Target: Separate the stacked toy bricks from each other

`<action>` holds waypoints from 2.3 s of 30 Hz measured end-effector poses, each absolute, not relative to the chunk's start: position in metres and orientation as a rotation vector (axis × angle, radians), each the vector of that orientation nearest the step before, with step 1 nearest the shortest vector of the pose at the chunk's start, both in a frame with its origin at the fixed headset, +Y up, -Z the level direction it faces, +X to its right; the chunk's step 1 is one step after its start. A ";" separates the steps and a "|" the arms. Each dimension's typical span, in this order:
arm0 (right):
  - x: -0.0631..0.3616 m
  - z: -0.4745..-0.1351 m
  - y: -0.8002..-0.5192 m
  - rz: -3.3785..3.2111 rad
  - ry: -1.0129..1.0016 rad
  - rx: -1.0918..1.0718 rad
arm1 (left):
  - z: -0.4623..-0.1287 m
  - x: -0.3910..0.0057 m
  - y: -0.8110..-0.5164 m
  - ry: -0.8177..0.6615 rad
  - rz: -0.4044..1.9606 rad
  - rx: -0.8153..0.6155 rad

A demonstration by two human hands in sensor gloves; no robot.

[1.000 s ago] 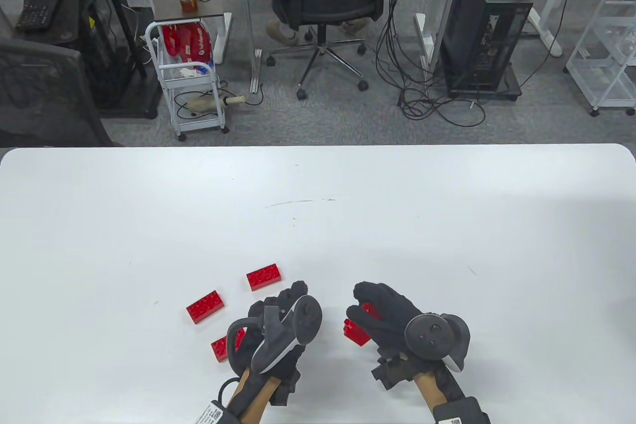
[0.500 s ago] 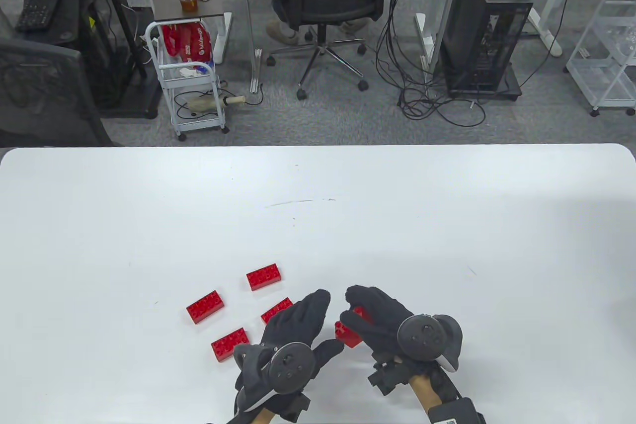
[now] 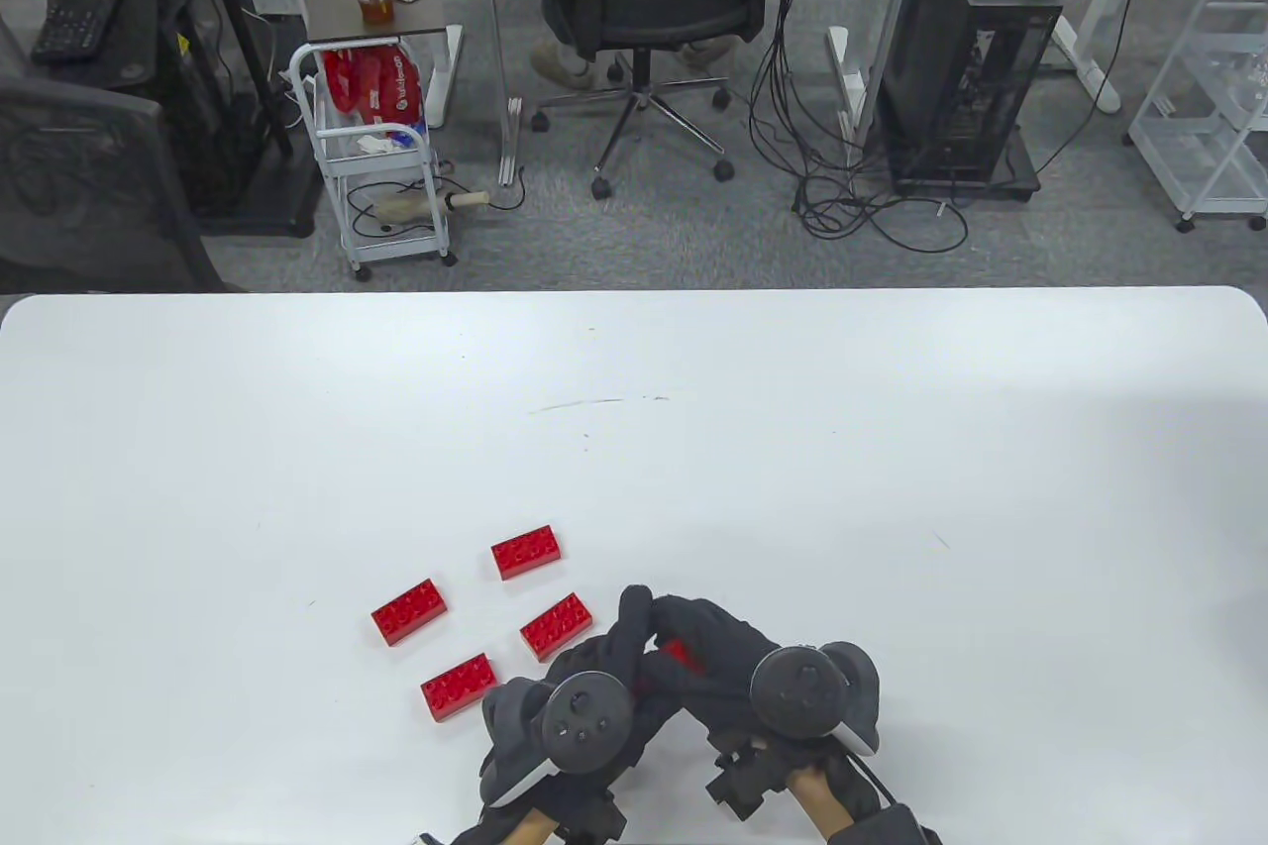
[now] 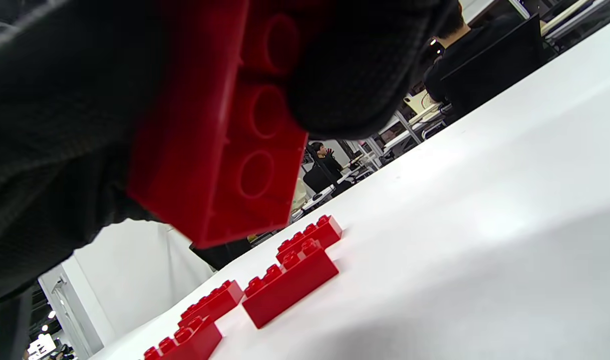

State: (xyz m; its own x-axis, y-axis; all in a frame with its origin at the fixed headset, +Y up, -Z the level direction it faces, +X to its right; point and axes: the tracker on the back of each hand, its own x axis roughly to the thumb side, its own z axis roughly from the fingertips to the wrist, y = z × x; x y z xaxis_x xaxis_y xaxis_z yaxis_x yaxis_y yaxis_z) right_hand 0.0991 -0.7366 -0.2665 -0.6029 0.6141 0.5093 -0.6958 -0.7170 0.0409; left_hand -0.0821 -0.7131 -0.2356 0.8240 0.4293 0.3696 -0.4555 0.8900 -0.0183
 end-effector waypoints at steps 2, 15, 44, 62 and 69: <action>0.098 -0.266 -0.737 2.295 -0.210 0.651 | -0.236 -0.082 -0.713 -0.377 0.472 0.055; 0.094 -0.267 -0.742 2.230 -0.043 0.681 | -0.236 -0.080 -0.712 -0.355 0.320 0.002; 0.106 -0.270 -0.729 2.137 -0.117 0.636 | -0.222 -0.072 -0.705 -0.369 0.279 0.337; 0.112 -0.272 -0.722 2.160 -0.147 0.604 | -0.217 -0.068 -0.703 -0.351 0.272 0.444; 0.114 -0.275 -0.727 2.207 -0.173 0.551 | -0.224 -0.072 -0.704 -0.331 0.271 0.403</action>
State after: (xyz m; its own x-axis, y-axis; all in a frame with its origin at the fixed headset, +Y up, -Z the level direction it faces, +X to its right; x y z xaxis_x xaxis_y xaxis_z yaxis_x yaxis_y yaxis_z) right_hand 0.1142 -0.7268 -0.2745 -0.5558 0.7029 0.4438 -0.7635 -0.6428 0.0619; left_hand -0.0719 -0.7042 -0.2239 0.9111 0.1913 0.3652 -0.3208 0.8853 0.3365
